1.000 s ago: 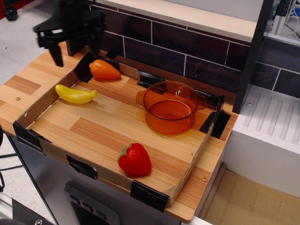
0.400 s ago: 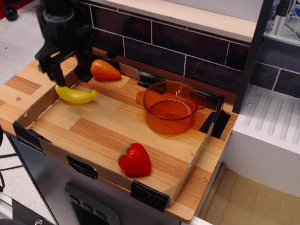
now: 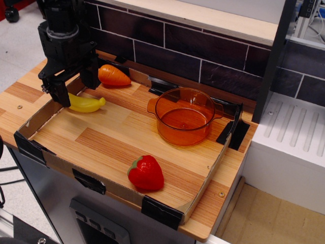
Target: Put banana in pot
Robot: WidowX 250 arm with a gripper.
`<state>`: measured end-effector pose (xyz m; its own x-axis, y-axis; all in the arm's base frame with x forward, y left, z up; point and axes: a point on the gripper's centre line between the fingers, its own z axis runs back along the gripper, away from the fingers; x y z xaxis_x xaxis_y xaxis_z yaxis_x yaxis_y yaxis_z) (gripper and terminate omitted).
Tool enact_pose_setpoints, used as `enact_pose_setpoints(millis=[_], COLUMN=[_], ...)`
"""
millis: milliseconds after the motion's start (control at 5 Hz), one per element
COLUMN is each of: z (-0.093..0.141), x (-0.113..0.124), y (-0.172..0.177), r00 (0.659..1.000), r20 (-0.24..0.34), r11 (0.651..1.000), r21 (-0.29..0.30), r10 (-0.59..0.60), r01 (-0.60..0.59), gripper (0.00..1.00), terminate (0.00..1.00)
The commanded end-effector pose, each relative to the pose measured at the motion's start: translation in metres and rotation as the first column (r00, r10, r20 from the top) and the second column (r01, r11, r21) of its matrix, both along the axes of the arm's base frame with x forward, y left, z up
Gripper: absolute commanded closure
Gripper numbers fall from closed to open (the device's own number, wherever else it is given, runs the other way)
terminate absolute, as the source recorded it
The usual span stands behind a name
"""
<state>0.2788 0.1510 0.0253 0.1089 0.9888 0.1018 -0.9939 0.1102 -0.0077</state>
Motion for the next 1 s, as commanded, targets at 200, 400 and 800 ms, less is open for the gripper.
enact_pose_setpoints(millis=[200,400,800], z=[-0.018,-0.013,0.019], x=[-0.006,-0.006,0.004], y=[0.002,0.001,-0.008], r00=[1.0,0.999,0.999], r20=[0.005,0.019,0.054], r11=[0.999,0.999,1.0], r21=[0.051,0.038,0.011], r10=[-0.021,-0.033,-0.011], r01=[0.02,0.032,0.01], gripper=[1.0,1.0,1.0], terminate=[0.0,0.0,0.0])
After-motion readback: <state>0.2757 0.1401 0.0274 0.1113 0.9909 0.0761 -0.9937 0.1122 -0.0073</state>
